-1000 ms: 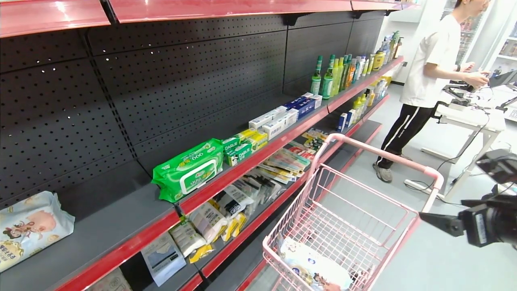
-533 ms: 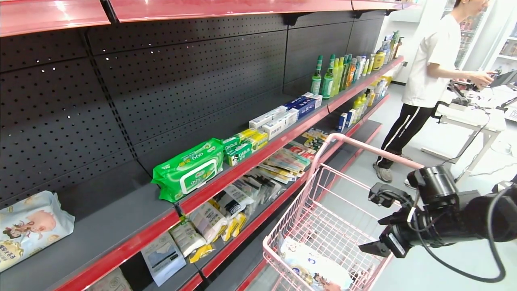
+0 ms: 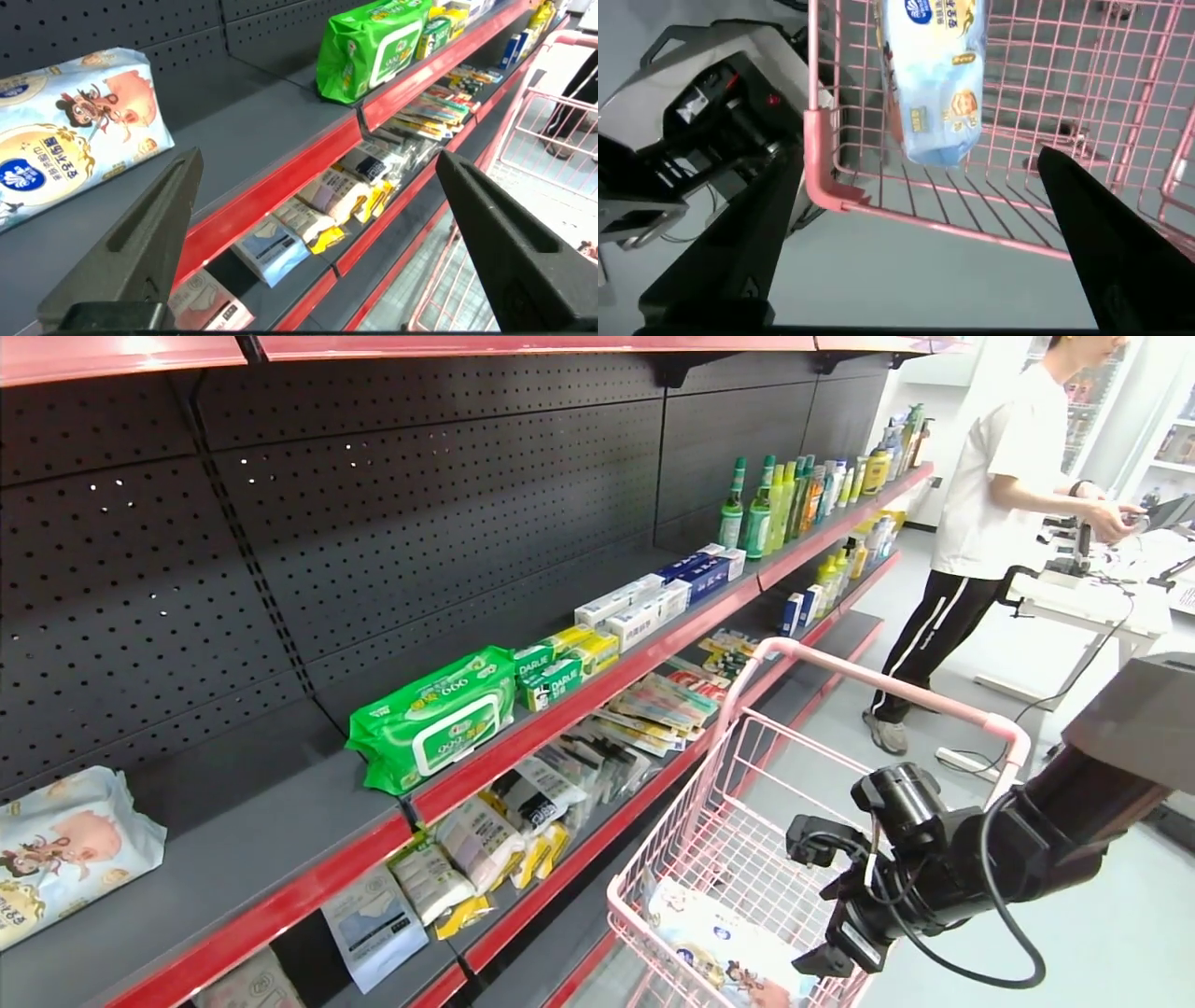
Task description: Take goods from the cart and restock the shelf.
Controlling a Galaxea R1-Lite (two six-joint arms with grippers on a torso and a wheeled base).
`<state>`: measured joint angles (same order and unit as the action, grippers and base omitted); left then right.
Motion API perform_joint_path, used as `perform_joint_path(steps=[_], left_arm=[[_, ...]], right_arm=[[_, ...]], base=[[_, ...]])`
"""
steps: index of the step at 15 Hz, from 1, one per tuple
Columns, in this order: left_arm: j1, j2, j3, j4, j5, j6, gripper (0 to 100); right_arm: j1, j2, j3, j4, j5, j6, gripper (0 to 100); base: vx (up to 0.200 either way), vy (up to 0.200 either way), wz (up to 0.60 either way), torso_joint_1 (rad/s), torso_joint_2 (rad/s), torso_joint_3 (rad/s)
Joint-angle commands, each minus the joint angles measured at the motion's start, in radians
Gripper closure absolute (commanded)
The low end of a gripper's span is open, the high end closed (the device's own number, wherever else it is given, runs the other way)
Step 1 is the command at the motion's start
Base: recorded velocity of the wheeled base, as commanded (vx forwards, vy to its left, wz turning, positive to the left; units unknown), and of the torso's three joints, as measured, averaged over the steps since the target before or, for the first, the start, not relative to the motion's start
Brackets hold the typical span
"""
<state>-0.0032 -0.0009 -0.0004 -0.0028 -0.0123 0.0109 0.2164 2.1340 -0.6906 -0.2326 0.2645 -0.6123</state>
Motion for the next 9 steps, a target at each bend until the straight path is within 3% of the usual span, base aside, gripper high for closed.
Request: perform_joint_path(steps=[1, 9], left_arm=[[0.0, 0.001, 0.0, 0.0, 0.0, 0.0, 0], [0.0, 0.001, 0.0, 0.0, 0.0, -0.002, 0]], right_arm=[[0.014, 0.07, -0.029, -0.014, 0.016, -0.003, 0], [0.012, 0.133, -0.05, -0.016, 0.061, -0.046, 0]], base=[[0.0, 0.0, 0.0, -0.09, 0.22, 0.129], [0.0, 0.0, 0.0, -0.135, 0.3, 0.161]])
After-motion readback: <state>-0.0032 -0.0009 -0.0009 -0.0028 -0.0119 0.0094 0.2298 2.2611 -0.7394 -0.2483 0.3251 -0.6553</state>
